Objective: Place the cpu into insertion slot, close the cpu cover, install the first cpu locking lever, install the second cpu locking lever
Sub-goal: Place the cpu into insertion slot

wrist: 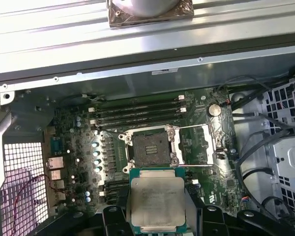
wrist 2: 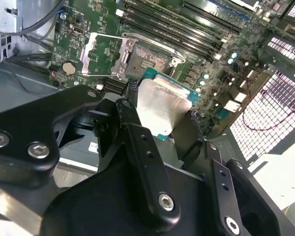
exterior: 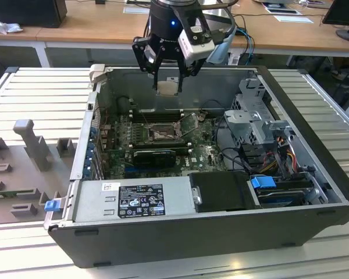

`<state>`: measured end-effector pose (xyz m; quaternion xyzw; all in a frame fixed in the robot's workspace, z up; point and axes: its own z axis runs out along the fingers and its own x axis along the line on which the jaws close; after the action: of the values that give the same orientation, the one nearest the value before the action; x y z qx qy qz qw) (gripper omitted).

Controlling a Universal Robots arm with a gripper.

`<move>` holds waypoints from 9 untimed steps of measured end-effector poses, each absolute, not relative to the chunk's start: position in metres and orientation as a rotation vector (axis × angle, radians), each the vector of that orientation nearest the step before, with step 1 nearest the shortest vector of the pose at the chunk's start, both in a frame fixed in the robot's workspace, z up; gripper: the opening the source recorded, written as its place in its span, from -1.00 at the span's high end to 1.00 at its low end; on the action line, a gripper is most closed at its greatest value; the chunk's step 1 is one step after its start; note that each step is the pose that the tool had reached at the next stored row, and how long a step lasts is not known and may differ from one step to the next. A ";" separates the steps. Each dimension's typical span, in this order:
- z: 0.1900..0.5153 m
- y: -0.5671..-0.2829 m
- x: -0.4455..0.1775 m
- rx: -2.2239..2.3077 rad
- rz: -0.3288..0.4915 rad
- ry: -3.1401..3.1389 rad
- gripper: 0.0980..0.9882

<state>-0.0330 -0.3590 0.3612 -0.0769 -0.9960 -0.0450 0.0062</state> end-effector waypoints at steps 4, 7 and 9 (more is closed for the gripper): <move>0.361 -0.359 -0.033 -0.314 -0.142 -3.112 0.02; 0.361 -0.359 -0.033 -0.341 -0.142 -3.110 0.02; 0.361 -0.359 -0.033 -0.358 -0.142 -3.109 0.02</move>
<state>-0.0330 -0.3590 0.3610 -0.1142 -0.9924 -0.0452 0.0045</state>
